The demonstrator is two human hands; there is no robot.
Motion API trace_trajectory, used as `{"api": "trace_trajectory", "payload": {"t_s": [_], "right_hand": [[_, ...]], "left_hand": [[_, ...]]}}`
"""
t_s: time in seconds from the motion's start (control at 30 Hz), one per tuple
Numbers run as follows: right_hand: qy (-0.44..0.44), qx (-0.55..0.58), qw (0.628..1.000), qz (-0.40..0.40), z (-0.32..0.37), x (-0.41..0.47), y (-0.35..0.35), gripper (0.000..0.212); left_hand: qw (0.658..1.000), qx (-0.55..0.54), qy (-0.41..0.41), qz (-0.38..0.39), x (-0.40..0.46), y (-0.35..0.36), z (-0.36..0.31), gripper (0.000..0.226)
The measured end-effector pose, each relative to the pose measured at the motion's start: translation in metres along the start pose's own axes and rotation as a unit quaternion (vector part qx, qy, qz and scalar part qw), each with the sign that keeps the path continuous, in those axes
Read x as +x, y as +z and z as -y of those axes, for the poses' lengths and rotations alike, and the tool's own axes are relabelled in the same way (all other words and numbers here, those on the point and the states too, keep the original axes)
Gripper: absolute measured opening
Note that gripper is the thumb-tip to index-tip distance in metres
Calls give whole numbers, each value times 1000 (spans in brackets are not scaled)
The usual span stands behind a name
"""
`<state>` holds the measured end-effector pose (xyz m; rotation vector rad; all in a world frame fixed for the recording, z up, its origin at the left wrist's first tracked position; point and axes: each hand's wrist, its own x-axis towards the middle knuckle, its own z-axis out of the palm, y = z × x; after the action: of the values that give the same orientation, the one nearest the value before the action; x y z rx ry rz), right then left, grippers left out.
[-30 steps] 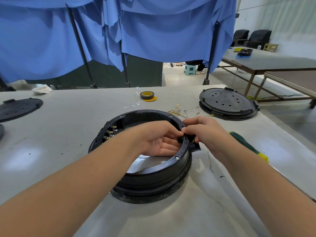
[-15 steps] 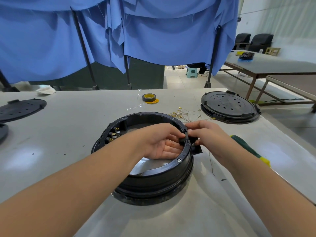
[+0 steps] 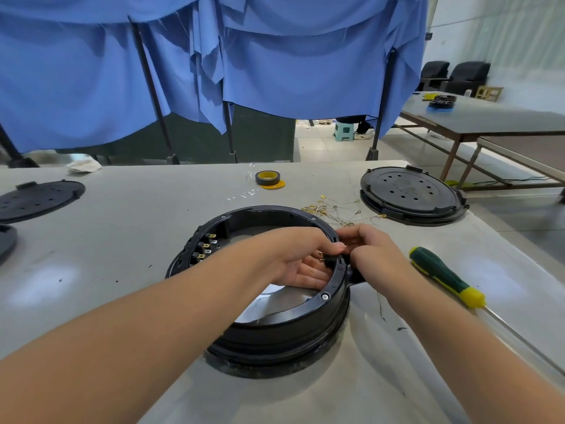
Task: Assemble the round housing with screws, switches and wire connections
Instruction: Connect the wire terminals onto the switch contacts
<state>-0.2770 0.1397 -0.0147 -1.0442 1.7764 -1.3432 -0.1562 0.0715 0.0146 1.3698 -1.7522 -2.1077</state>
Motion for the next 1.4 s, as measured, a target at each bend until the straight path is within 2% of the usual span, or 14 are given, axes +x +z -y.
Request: {"api": "trace_trajectory", "payload": {"t_s": [0.17, 0.4, 0.63, 0.77, 0.83, 0.93, 1.0, 1.03, 1.1, 1.3, 1.4], "right_hand": [[-25, -47, 997, -59, -8, 3, -14, 34], [-19, -80, 992, -92, -9, 11, -40, 38], [-65, -124, 977, -160, -11, 7, -46, 37], [-81, -132, 975, -159, -10, 5, -47, 35], [-76, -116, 978, -158, -9, 4, -48, 35], [-97, -141, 972, -164, -2, 5, -50, 31], [-117, -166, 966, -162, 5, 9, -50, 25], [-120, -173, 966, -152, 10, 12, -50, 22], [-118, -199, 965, -121, 19, 24, -47, 16], [-94, -301, 948, -46, 43, 73, -26, 7], [-69, -351, 934, -11, 46, 96, -13, 7]], "left_hand": [[1000, 9, 0, 18, 5, 15, -1, 23], [998, 1, 12, 61, 10, 38, -2, 24], [998, 24, 34, 37, 14, 60, -17, 21], [988, 145, 45, -24, 2, 54, -23, 33], [961, 226, 114, -111, -6, 38, -21, 36], [856, 341, 260, -289, -20, -1, -9, 25], [799, 336, 302, -397, -26, -30, 1, 18], [787, 318, 310, -429, -25, -44, 4, 15], [790, 294, 304, -444, -19, -67, 10, 15], [851, 288, 258, -356, 2, -76, 23, 25], [862, 267, 260, -344, 5, -79, 26, 28]]}}
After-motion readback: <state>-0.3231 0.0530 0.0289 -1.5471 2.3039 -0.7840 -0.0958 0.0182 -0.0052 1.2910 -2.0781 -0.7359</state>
